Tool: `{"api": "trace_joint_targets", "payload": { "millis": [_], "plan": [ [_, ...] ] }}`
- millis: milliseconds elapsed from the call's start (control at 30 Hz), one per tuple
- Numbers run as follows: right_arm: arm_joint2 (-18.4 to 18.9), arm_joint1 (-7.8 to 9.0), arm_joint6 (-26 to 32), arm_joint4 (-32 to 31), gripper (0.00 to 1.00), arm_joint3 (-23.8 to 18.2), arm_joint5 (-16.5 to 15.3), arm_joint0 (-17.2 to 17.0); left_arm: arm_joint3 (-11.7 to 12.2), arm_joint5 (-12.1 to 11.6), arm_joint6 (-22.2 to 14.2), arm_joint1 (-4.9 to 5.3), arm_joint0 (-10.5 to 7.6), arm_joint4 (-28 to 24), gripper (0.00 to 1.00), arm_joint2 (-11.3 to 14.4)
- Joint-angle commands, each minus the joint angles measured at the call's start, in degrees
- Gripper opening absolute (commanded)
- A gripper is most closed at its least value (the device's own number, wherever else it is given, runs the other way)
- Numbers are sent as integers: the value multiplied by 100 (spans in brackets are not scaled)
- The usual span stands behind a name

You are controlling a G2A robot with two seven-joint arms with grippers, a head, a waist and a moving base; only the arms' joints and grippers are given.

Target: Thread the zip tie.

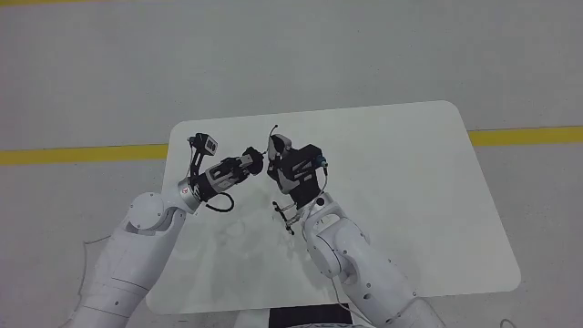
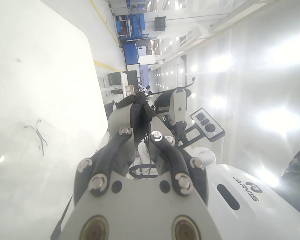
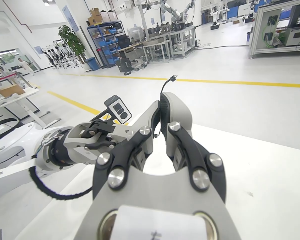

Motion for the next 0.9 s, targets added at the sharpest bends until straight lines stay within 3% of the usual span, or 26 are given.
{"api": "trace_joint_targets", "payload": {
  "millis": [0,867],
  "plan": [
    [11,0,6,-3,0,12,-8,4,0,0,0,0,0,0,0,0],
    [43,3,-88,-49,0,-28,-168,-54,0,0,0,0,0,0,0,0]
  ]
}}
